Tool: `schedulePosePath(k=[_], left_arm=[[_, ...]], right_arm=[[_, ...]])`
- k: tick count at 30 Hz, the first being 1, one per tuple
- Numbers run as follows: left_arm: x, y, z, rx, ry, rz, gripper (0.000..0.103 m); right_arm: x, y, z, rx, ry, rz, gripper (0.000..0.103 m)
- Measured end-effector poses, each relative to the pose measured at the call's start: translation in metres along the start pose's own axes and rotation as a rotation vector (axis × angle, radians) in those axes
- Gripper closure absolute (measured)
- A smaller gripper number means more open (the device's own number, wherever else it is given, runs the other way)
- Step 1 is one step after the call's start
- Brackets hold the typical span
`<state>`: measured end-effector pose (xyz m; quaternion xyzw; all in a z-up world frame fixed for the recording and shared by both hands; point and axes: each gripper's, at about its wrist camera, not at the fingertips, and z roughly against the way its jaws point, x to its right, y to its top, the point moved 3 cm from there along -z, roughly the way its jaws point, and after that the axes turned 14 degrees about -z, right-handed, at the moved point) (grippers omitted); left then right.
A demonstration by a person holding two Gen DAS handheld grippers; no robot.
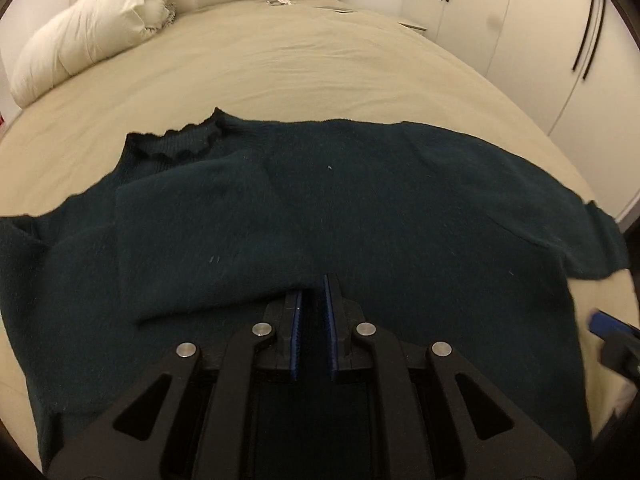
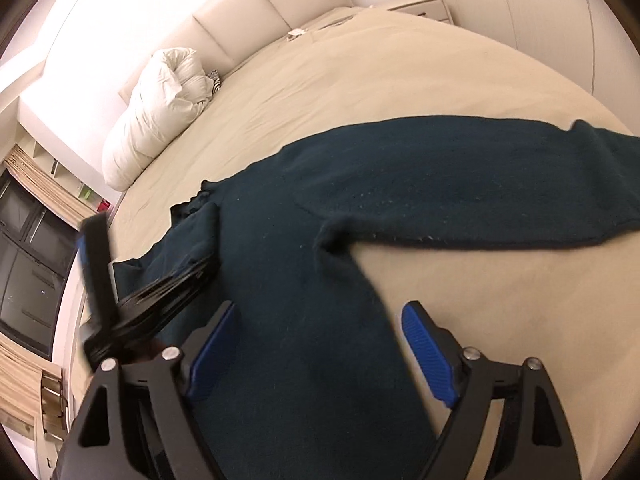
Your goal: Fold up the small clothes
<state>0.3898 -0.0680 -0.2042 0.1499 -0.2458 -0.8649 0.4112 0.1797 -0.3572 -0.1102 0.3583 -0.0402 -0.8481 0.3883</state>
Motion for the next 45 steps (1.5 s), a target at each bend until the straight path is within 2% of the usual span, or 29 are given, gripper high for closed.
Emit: schedulePosePath(k=[2,3,4,5,6,8,9,11,12,14,16,18,21,23,26,30,31,33,35,37,39,40,42,45], left_arm=[[-0.011,-0.012,0.014,-0.007,-0.048,-0.004,0.093],[-0.004,-0.031,0.023,0.001,-0.056,-0.002,0.093],[0.001,-0.036,0.045,0.011,-0.063,0.000,0.093],[-0.011,-0.043,0.056,0.035,-0.071,0.013,0.093],[0.013,-0.051,0.073,0.058,-0.074,0.023,0.093],[0.000,-0.067,0.106,0.145,-0.095,0.060,0.093],[-0.010,-0.073,0.117,0.184,-0.095,0.076,0.093],[-0.033,-0.086,0.129,0.224,-0.038,0.117,0.093],[-0.051,-0.093,0.130,0.216,-0.003,0.160,0.093],[-0.075,-0.098,0.130,0.197,0.005,0.239,0.093],[-0.105,-0.109,0.128,0.190,0.014,0.332,0.093],[-0.119,-0.118,0.122,0.163,-0.007,0.386,0.094],[-0.138,-0.122,0.105,0.136,-0.017,0.429,0.093],[-0.152,-0.130,0.096,0.126,-0.021,0.480,0.093],[-0.166,-0.143,0.089,0.153,-0.063,0.533,0.094],[-0.177,-0.150,0.081,0.186,-0.091,0.532,0.094],[-0.178,-0.152,0.083,0.193,-0.099,0.535,0.094],[-0.181,-0.158,0.084,0.209,-0.122,0.551,0.094],[-0.185,-0.163,0.088,0.223,-0.140,0.574,0.094],[-0.186,-0.163,0.089,0.224,-0.140,0.582,0.094],[-0.187,-0.165,0.092,0.222,-0.129,0.586,0.094],[-0.187,-0.166,0.096,0.219,-0.125,0.587,0.093],[-0.187,-0.168,0.101,0.210,-0.122,0.595,0.094],[-0.187,-0.165,0.105,0.203,-0.098,0.597,0.094]], right_arm=[[-0.009,0.004,-0.012,-0.022,0.021,0.014,0.019],[-0.012,0.005,-0.017,-0.034,0.030,0.022,0.019],[-0.020,0.006,-0.024,-0.050,0.040,0.036,0.019],[-0.029,0.006,-0.031,-0.062,0.047,0.051,0.019],[-0.038,0.006,-0.039,-0.073,0.047,0.070,0.018],[-0.058,0.005,-0.053,-0.073,0.028,0.114,0.012],[-0.070,0.005,-0.061,-0.061,0.004,0.143,0.010],[-0.086,0.005,-0.071,-0.021,-0.048,0.194,0.004],[-0.094,0.005,-0.074,-0.005,-0.061,0.229,0.005],[-0.125,-0.004,-0.083,-0.003,-0.090,0.369,0.012],[-0.156,-0.018,-0.082,0.069,-0.134,0.524,0.012],[-0.181,-0.035,-0.085,0.132,-0.173,0.680,0.012],[-0.209,-0.056,-0.106,0.157,-0.231,0.870,0.012],[-0.220,-0.069,-0.123,0.181,-0.285,0.984,0.012],[-0.229,-0.085,-0.150,0.210,-0.360,1.128,0.012],[-0.229,-0.098,-0.183,0.214,-0.420,1.242,0.021],[-0.229,-0.097,-0.187,0.219,-0.407,1.245,0.026],[-0.229,-0.089,-0.188,0.189,-0.378,1.194,0.043],[-0.223,-0.070,-0.187,0.154,-0.367,1.083,0.075],[-0.210,-0.045,-0.180,0.117,-0.317,0.921,0.080],[-0.191,-0.017,-0.167,0.090,-0.265,0.715,0.086],[-0.174,0.001,-0.157,0.084,-0.233,0.569,0.090],[-0.144,0.023,-0.144,0.050,-0.158,0.356,0.091],[-0.103,0.039,-0.132,0.013,-0.067,0.116,0.089]])
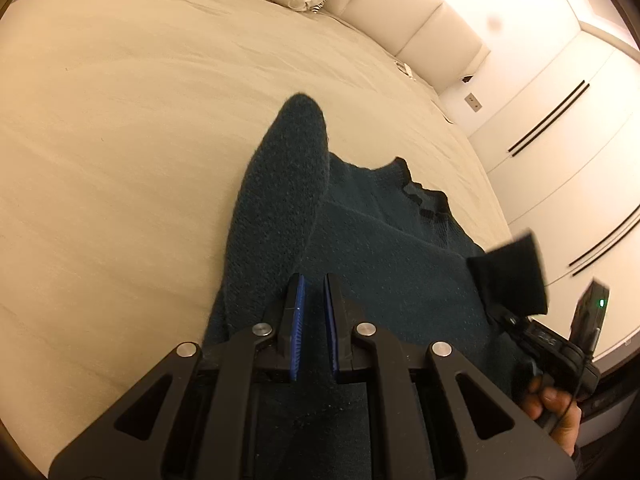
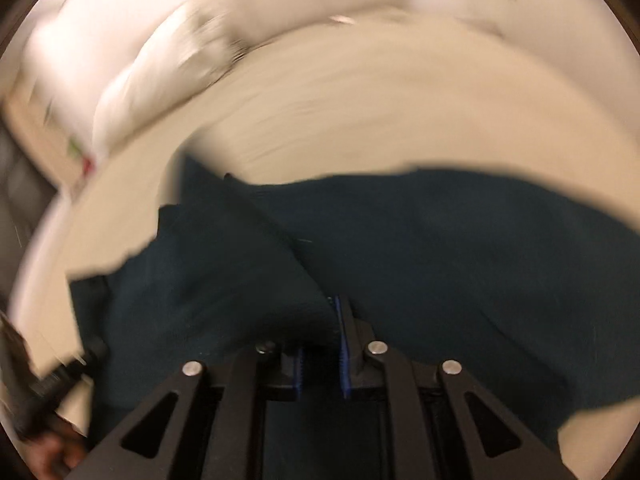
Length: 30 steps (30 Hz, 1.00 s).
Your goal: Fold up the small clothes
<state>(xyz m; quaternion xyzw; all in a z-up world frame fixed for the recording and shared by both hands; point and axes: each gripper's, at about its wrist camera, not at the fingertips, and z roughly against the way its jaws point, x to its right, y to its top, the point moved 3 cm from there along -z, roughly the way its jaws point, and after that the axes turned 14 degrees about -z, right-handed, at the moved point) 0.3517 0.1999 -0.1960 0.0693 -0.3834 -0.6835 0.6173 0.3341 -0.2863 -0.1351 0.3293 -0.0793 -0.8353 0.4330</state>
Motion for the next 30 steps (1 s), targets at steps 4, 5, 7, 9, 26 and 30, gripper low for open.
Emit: schedulePosePath(k=[4,5,7,9,26,30], left_arm=[[0.000,0.003,0.008,-0.003,0.034,-0.007,0.094],[0.000,0.003,0.009,-0.007,0.039,-0.005,0.094],[0.000,0.002,0.009,-0.009,0.048,-0.005,0.094],[0.002,0.002,0.008,-0.011,0.062,-0.027,0.094],[-0.035,-0.006,0.008,0.028,-0.084,0.095,0.094],[-0.047,-0.006,0.011,0.039,-0.096,0.150,0.094]], right_arm=[[0.041,0.004,0.015,-0.001,0.074,-0.180,0.089],[0.044,0.003,0.017,-0.002,0.075,-0.193,0.087],[0.043,0.000,0.022,0.002,0.079,-0.202,0.079],[0.038,-0.002,0.025,-0.010,0.116,-0.209,0.054],[0.050,0.011,0.011,-0.062,0.157,-0.299,0.094],[0.040,-0.001,0.011,-0.099,0.124,-0.272,0.094]])
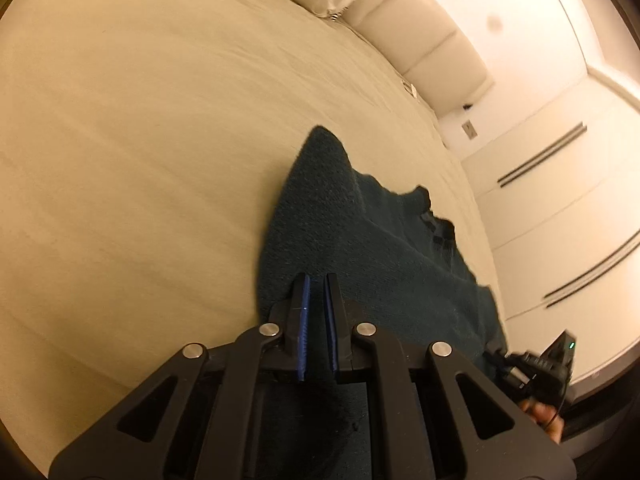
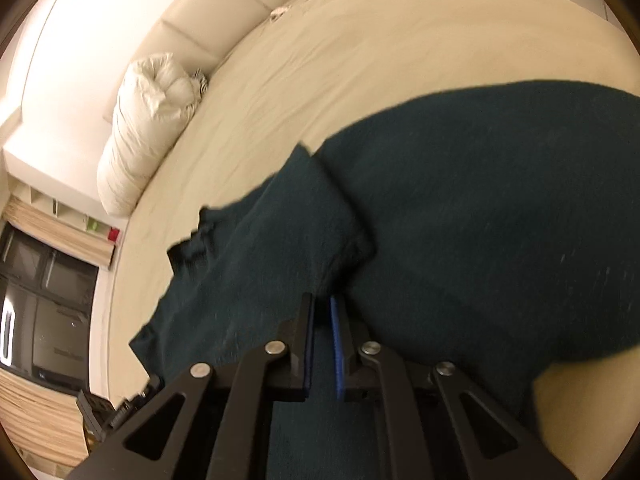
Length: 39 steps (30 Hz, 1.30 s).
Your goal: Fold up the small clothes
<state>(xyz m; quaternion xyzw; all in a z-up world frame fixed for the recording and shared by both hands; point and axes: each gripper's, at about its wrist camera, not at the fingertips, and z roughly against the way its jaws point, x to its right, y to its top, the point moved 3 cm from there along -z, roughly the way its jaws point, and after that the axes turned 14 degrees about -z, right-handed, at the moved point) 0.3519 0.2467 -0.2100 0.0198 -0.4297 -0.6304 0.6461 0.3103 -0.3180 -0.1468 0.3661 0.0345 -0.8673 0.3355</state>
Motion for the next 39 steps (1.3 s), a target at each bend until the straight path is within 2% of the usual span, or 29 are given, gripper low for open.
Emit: schedulePosePath(k=[2,5,7,9,12,14,15,16,19,20,23,28,31,33,34,36,39], left_arm=[[-0.001,0.002,0.007,0.009,0.031,0.016,0.094],[0.011,0.010,0.025,0.013,0.204,-0.013,0.093],[0.031,0.020,0.031,0.051,0.213,-0.079,0.093],[0.047,0.027,0.026,0.043,0.218,-0.137,0.093],[0.076,0.027,-0.001,-0.001,0.247,-0.260,0.093],[0.086,0.020,-0.026,-0.074,0.307,-0.340,0.093],[0.083,0.013,-0.040,-0.120,0.364,-0.392,0.093],[0.082,0.011,-0.043,-0.123,0.368,-0.421,0.093],[0.078,0.014,-0.041,-0.123,0.388,-0.469,0.093],[0.076,0.018,-0.041,-0.134,0.407,-0.485,0.093],[0.072,0.023,-0.042,-0.156,0.456,-0.524,0.093],[0.053,0.030,-0.040,-0.164,0.407,-0.510,0.093],[0.038,0.032,-0.032,-0.165,0.428,-0.528,0.093],[0.023,0.035,-0.022,-0.161,0.503,-0.510,0.093],[0.014,0.036,-0.018,-0.161,0.518,-0.480,0.093],[0.006,0.036,-0.009,-0.150,0.517,-0.424,0.093],[0.021,0.037,0.013,-0.088,0.518,-0.410,0.093]], right_arm=[[-0.002,-0.001,0.004,0.008,-0.011,0.005,0.094],[-0.002,0.000,0.010,0.026,-0.020,0.016,0.091],[0.001,0.001,0.010,0.032,-0.026,0.023,0.091],[0.006,0.000,0.002,0.017,-0.030,0.022,0.094],[0.010,-0.002,-0.002,0.013,-0.021,0.032,0.094],[0.008,-0.003,0.001,0.002,-0.027,0.054,0.094],[0.007,-0.003,0.002,-0.007,-0.029,0.061,0.093],[0.006,-0.003,0.004,-0.020,-0.023,0.068,0.088],[-0.001,-0.004,0.008,-0.060,0.027,0.071,0.056],[-0.004,-0.004,0.008,-0.067,0.035,0.072,0.051],[-0.014,-0.007,0.001,-0.089,0.030,0.065,0.047],[-0.028,-0.017,-0.011,-0.126,0.033,0.092,0.047],[-0.025,-0.018,-0.015,-0.121,0.028,0.095,0.048],[-0.021,-0.018,-0.014,-0.121,0.039,0.082,0.049],[-0.021,-0.018,-0.013,-0.123,0.038,0.085,0.049],[-0.021,-0.021,-0.011,-0.130,0.032,0.090,0.049],[-0.020,-0.027,0.003,-0.132,0.042,0.098,0.049]])
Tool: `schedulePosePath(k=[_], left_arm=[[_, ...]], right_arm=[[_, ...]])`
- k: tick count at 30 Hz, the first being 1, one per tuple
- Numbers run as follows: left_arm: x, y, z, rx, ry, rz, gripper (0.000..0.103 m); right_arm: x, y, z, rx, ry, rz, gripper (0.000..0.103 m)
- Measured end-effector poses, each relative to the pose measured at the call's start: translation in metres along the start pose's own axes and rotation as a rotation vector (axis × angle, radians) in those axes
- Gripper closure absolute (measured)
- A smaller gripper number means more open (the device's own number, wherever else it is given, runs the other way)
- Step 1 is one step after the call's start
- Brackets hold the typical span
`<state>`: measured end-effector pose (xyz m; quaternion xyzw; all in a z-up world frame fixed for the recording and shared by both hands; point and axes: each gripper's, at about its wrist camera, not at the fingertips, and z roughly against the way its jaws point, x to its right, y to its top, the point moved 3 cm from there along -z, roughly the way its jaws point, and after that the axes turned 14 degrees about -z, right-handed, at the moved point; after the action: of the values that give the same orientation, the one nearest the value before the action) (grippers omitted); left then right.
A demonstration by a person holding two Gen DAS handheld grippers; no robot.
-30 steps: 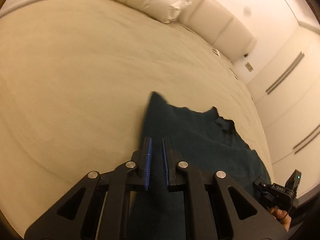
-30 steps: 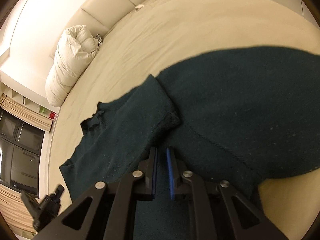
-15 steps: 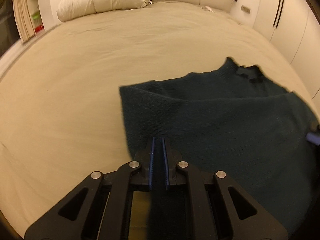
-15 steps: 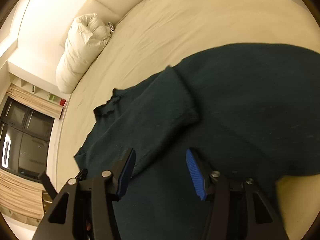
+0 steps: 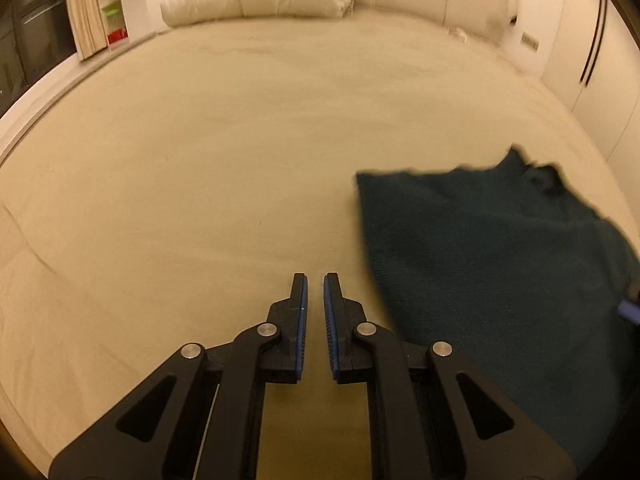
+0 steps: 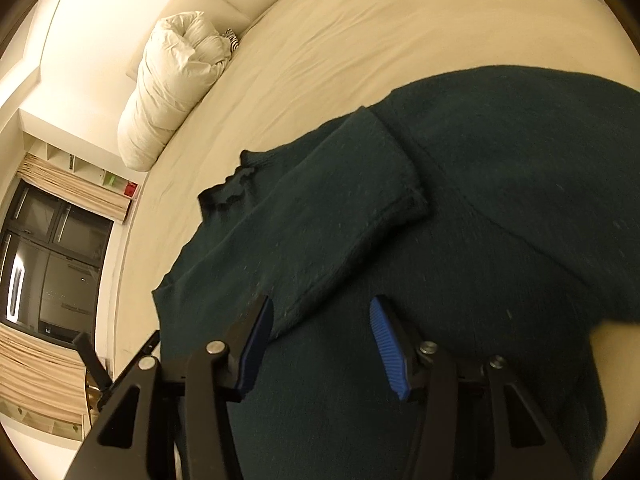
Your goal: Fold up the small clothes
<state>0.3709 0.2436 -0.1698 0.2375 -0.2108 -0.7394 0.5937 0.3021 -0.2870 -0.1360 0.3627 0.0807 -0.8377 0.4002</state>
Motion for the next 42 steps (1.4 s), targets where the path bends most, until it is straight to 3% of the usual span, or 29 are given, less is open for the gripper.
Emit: schedulePosePath(k=[4,6,9,11,14,16,19,22,25,30,33,36,39,42], left_arm=[[0.054,0.017,0.038,0.118,-0.049,-0.096,0.093],[0.094,0.020,0.034,0.113,-0.083,-0.204,0.093],[0.140,0.014,0.000,0.034,-0.047,-0.323,0.093],[0.139,0.006,-0.022,0.006,-0.001,-0.320,0.093],[0.114,0.000,-0.028,0.028,-0.021,-0.240,0.093],[0.104,-0.001,-0.031,0.021,0.016,-0.258,0.093],[0.091,-0.008,-0.034,0.026,-0.004,-0.259,0.093],[0.086,-0.009,-0.038,0.021,0.059,-0.281,0.093],[0.080,-0.008,-0.036,0.024,0.045,-0.266,0.093],[0.079,-0.004,-0.018,0.031,0.051,-0.234,0.092],[0.097,0.010,0.013,0.106,-0.012,-0.189,0.092],[0.141,0.032,0.028,0.166,-0.097,-0.228,0.092],[0.198,0.056,0.017,0.175,-0.157,-0.299,0.092],[0.230,0.063,-0.009,0.129,-0.220,-0.287,0.092]], right_arm=[[0.007,-0.011,0.037,0.071,0.064,0.012,0.042],[0.017,-0.012,0.053,0.096,0.089,-0.012,0.039],[0.026,-0.012,0.063,0.074,0.098,-0.021,0.039],[0.038,-0.010,0.077,0.089,0.101,-0.040,0.039],[0.068,-0.001,0.101,0.132,0.110,-0.114,0.038],[0.088,0.004,0.116,0.169,0.097,-0.153,0.037],[0.103,0.007,0.129,0.196,0.107,-0.192,0.036],[0.114,0.006,0.138,0.208,0.110,-0.218,0.036],[0.132,0.005,0.150,0.223,0.098,-0.252,0.035],[0.201,0.002,0.184,0.275,0.120,-0.448,0.035],[0.240,0.004,0.206,0.330,0.142,-0.580,0.034],[0.263,0.004,0.221,0.374,0.189,-0.689,0.034],[0.281,0.004,0.234,0.436,0.202,-0.765,0.035],[0.295,0.009,0.235,0.460,0.233,-0.834,0.035]])
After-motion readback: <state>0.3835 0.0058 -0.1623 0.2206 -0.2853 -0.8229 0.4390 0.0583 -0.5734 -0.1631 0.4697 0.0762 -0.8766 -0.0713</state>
